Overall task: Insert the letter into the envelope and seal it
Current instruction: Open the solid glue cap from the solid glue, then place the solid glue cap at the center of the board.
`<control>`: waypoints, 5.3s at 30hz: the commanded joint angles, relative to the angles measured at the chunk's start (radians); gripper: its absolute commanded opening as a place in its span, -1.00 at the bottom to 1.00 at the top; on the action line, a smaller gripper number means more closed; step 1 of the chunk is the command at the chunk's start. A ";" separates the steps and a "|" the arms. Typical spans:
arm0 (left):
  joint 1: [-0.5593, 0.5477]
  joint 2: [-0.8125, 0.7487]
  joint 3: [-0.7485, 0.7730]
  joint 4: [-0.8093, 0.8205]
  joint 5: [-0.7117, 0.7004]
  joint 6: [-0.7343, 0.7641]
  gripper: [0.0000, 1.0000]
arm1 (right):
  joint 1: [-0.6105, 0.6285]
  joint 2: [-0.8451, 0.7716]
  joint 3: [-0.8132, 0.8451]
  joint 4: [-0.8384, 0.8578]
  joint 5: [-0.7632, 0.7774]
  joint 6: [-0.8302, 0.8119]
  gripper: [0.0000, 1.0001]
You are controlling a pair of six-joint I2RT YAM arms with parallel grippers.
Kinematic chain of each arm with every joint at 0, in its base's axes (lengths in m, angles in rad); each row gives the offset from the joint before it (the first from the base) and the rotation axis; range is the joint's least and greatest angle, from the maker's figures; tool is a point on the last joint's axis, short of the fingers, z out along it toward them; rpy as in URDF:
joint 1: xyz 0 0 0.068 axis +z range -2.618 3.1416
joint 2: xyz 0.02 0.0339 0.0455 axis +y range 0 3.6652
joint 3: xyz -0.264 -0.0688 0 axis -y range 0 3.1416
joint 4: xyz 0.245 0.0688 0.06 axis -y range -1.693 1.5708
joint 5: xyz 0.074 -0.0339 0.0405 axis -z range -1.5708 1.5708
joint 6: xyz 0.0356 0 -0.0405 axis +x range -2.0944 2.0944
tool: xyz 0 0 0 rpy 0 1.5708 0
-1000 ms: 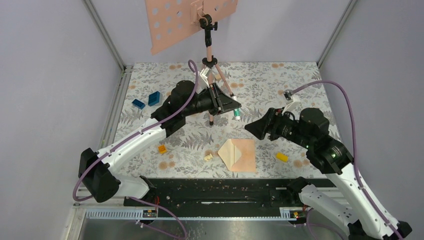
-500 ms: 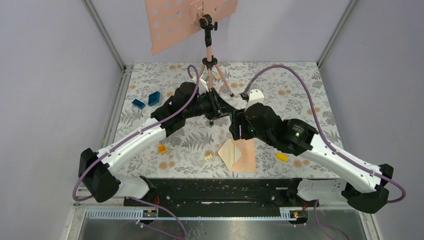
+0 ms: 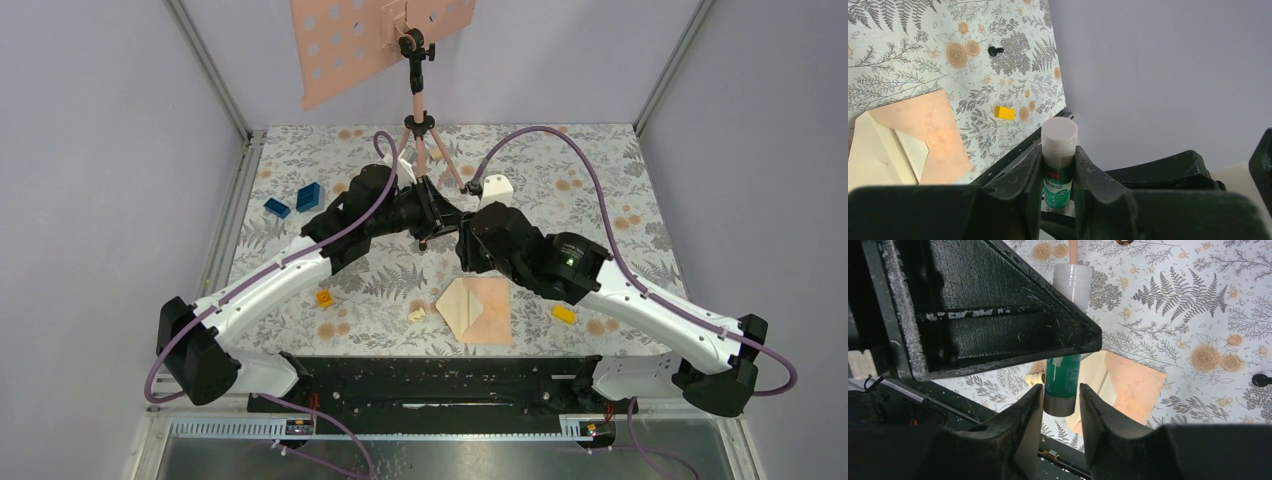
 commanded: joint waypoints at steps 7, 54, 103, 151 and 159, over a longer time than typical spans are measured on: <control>0.003 -0.056 0.000 0.067 -0.015 -0.013 -1.00 | 0.008 0.006 0.039 0.063 0.015 0.011 -0.53; 0.045 -0.042 -0.074 1.536 0.614 -0.524 -1.00 | -0.292 -0.280 -0.457 1.095 -1.254 0.365 -0.93; 0.048 -0.032 -0.114 1.410 0.629 -0.445 -1.00 | -0.292 -0.282 -0.199 0.991 -1.373 0.295 0.61; 0.080 -0.090 0.008 0.826 0.521 -0.116 -1.00 | -0.291 -0.247 -0.287 0.967 -1.239 0.347 -1.00; 0.110 -0.093 0.079 0.593 0.376 0.007 -1.00 | -0.289 -0.336 -0.392 0.759 -1.273 0.266 -1.00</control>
